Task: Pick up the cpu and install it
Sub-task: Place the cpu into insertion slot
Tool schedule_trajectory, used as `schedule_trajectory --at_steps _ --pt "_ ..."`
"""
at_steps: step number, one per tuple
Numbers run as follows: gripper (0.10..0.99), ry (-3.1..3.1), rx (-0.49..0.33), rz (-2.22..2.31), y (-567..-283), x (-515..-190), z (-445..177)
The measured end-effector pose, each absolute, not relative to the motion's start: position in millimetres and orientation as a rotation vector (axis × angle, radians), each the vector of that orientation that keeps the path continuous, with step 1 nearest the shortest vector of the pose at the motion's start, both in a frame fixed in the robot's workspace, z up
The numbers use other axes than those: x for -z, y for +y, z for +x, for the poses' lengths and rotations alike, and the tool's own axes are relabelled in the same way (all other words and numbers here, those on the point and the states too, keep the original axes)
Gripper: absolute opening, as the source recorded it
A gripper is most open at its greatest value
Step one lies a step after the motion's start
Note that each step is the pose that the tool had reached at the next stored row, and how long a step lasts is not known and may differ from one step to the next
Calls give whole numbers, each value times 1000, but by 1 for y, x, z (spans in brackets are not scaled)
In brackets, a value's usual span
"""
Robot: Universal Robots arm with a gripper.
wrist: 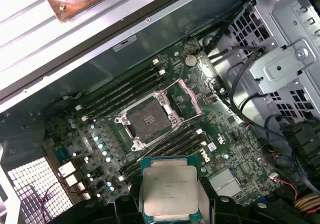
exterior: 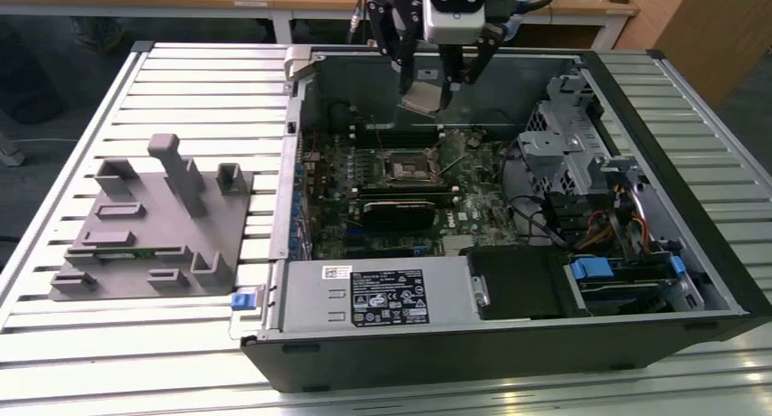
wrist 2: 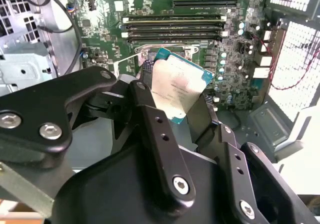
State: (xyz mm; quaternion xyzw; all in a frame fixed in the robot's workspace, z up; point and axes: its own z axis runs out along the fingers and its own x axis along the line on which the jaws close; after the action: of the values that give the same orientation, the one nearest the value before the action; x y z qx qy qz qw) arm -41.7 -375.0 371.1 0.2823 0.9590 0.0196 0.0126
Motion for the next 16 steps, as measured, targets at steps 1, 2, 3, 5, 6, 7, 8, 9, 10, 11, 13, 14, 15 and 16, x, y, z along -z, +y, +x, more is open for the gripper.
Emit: schedule_trajectory --at_steps 1,2,3,5,6,7,8,9,10,11,13,14,15,16 --pt "525 2985 -61 893 -375 -371 -42" --pt "525 2981 -61 906 -375 -370 -42" --pt "525 2977 -61 919 -375 -370 -42" --pt "525 2968 -60 945 -374 -370 -42" --pt "525 2964 -60 958 -374 -369 -42" --pt "525 2960 -60 970 -374 -369 -42" --pt "525 2955 -60 984 -374 -369 -43" --pt "525 2950 -60 998 -374 -369 -43" --pt "525 2945 -59 1013 -374 -368 -43" --pt "525 2940 -59 1027 -374 -368 -43" --pt "525 2926 -58 1064 -373 -367 -43" --pt "525 2918 -58 1085 -373 -367 -43" --pt "525 2910 -58 1104 -373 -367 -43" --pt "525 2903 -58 1124 -373 -366 -43"
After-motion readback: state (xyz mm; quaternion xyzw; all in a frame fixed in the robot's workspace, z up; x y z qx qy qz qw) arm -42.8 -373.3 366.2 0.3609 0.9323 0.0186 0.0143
